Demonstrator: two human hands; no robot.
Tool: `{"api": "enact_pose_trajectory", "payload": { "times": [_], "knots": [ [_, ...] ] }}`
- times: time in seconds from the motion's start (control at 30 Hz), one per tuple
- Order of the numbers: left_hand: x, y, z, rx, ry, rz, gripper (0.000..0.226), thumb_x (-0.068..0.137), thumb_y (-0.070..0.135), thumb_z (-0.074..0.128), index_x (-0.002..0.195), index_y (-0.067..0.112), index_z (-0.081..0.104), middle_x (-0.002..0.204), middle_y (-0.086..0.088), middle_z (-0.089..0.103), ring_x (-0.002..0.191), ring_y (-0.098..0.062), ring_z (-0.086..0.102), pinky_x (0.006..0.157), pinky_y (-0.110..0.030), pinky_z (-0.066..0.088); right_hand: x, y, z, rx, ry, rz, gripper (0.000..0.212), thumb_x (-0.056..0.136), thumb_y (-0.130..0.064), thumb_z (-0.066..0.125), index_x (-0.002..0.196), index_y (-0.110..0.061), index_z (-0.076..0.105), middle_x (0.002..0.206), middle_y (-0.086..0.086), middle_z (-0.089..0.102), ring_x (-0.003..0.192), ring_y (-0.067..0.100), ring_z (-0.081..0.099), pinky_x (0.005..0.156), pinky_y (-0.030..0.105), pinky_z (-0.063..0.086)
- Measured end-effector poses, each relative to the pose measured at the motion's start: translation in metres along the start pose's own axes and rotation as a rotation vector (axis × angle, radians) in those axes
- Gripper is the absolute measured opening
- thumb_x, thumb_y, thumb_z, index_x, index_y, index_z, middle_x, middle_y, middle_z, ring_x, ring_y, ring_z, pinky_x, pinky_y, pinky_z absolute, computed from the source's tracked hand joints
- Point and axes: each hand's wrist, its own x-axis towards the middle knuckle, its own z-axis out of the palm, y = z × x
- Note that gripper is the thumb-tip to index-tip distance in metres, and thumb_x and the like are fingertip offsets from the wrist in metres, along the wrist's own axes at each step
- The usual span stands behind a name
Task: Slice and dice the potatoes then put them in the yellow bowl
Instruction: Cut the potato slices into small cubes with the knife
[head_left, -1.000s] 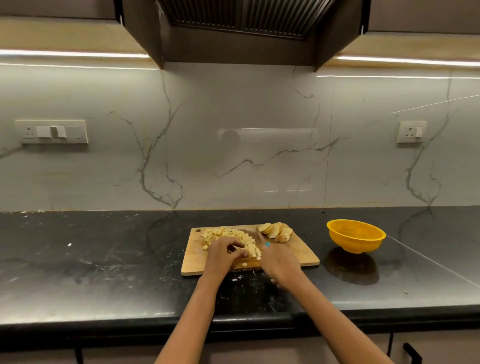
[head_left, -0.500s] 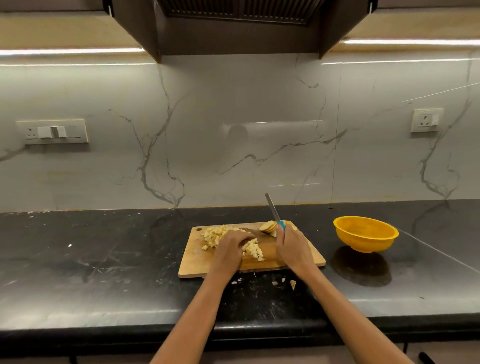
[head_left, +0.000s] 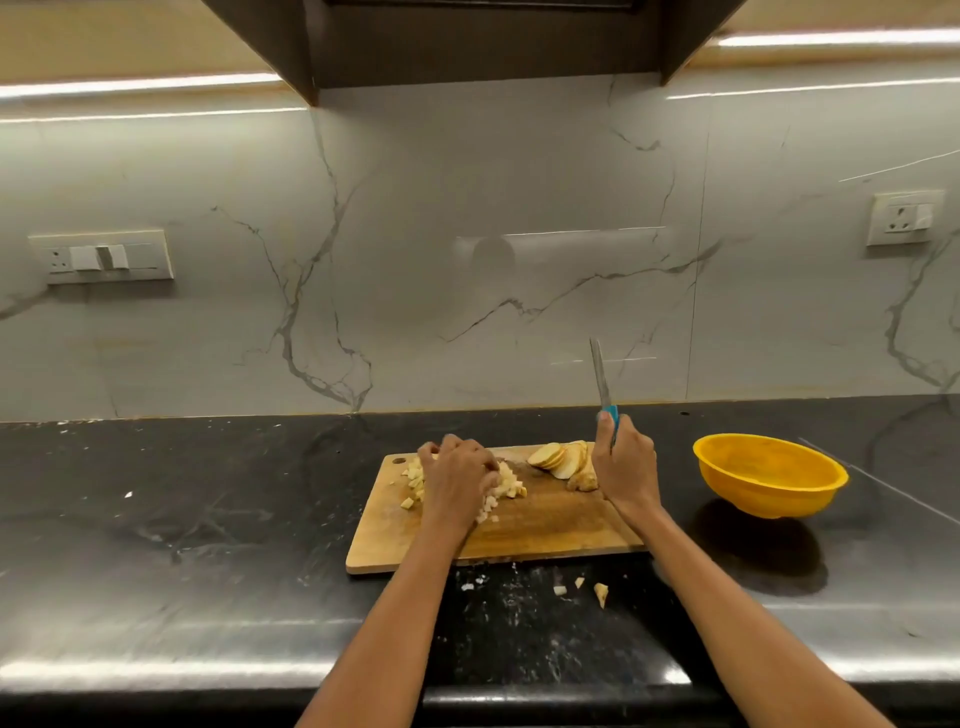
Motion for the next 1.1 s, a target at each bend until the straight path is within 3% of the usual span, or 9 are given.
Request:
{"api": "enact_pose_trajectory", "payload": {
  "times": [0.17,0.3,0.43,0.5,0.57,0.67,0.9,1.0,1.1],
  "knots": [
    [0.011,-0.013,0.000,-0.401,0.084,-0.231,0.016,0.089,0.032,0.060,0.096,0.024,0.072,0.106,0.008,0.068,0.109,-0.014,0.048,0.092,-0.038,0.025,0.010,0.003,0.005,0.010,0.002,-0.015,0.030,0.103,-0.024,0.036,0.083,-0.006,0.050,0.057,-0.001,0.045,0.048,0.010,0.044,0.045,0.018,0.031],
    [0.012,-0.015,-0.003,-0.459,0.104,-0.232,0.014,0.089,0.028,0.060,0.096,0.025,0.073,0.102,0.007,0.070,0.107,-0.016,0.054,0.092,-0.039,0.031,0.009,0.001,0.008,0.023,-0.027,-0.051,0.028,0.103,-0.023,0.036,0.086,-0.006,0.051,0.057,-0.002,0.045,0.047,0.009,0.043,0.044,0.017,0.031],
    [0.008,0.004,-0.006,-0.428,0.062,-0.094,0.016,0.087,0.028,0.063,0.101,0.027,0.071,0.107,0.010,0.067,0.109,-0.010,0.049,0.085,-0.029,0.021,0.009,0.002,0.007,0.025,-0.019,-0.043,0.029,0.103,-0.024,0.036,0.087,-0.006,0.051,0.058,-0.002,0.046,0.049,0.010,0.045,0.045,0.018,0.033],
    [0.006,0.017,-0.003,-0.412,-0.018,0.006,0.017,0.085,0.034,0.065,0.100,0.028,0.071,0.107,0.012,0.067,0.108,-0.009,0.048,0.091,-0.033,0.024,0.010,0.003,0.008,0.023,-0.014,-0.032,0.030,0.103,-0.025,0.036,0.087,-0.005,0.051,0.058,-0.002,0.046,0.049,0.010,0.044,0.045,0.018,0.032],
    [0.007,0.025,0.002,-0.204,-0.114,0.045,0.021,0.086,0.038,0.061,0.103,0.030,0.069,0.110,0.011,0.065,0.110,-0.011,0.046,0.099,-0.038,0.024,0.010,0.004,0.009,0.020,-0.013,-0.028,0.031,0.103,-0.025,0.036,0.087,-0.004,0.052,0.058,-0.002,0.046,0.048,0.010,0.044,0.045,0.017,0.032],
    [0.014,0.030,0.007,0.050,-0.086,-0.042,0.021,0.092,0.029,0.054,0.110,0.028,0.066,0.111,0.006,0.063,0.110,-0.015,0.046,0.100,-0.039,0.024,0.011,0.005,0.009,0.011,0.000,-0.027,0.031,0.102,-0.026,0.036,0.087,-0.004,0.052,0.058,-0.003,0.045,0.048,0.008,0.044,0.046,0.016,0.032],
    [0.036,0.042,0.019,-0.097,0.080,-0.179,0.028,0.094,0.009,0.050,0.114,0.022,0.065,0.111,0.004,0.065,0.105,-0.016,0.050,0.096,-0.036,0.027,0.023,0.013,0.013,0.043,0.069,-0.021,0.032,0.099,-0.032,0.045,0.088,-0.004,0.056,0.059,-0.007,0.044,0.049,0.005,0.045,0.046,0.010,0.031],
    [0.048,0.046,0.024,-0.017,0.048,-0.188,0.029,0.092,0.007,0.053,0.118,0.019,0.060,0.102,0.001,0.066,0.097,-0.018,0.056,0.097,-0.036,0.028,0.027,0.016,0.017,0.004,0.060,-0.040,0.032,0.097,-0.037,0.048,0.092,-0.007,0.055,0.066,-0.004,0.049,0.051,0.005,0.046,0.048,0.009,0.030],
    [0.055,0.050,0.024,0.122,-0.030,-0.244,0.016,0.092,0.009,0.052,0.104,0.017,0.060,0.091,0.000,0.061,0.095,-0.020,0.053,0.101,-0.039,0.027,0.031,0.017,0.020,-0.016,0.056,-0.052,0.034,0.097,-0.037,0.048,0.096,-0.005,0.057,0.071,0.000,0.052,0.052,0.005,0.047,0.049,0.009,0.033]
  ]
}}
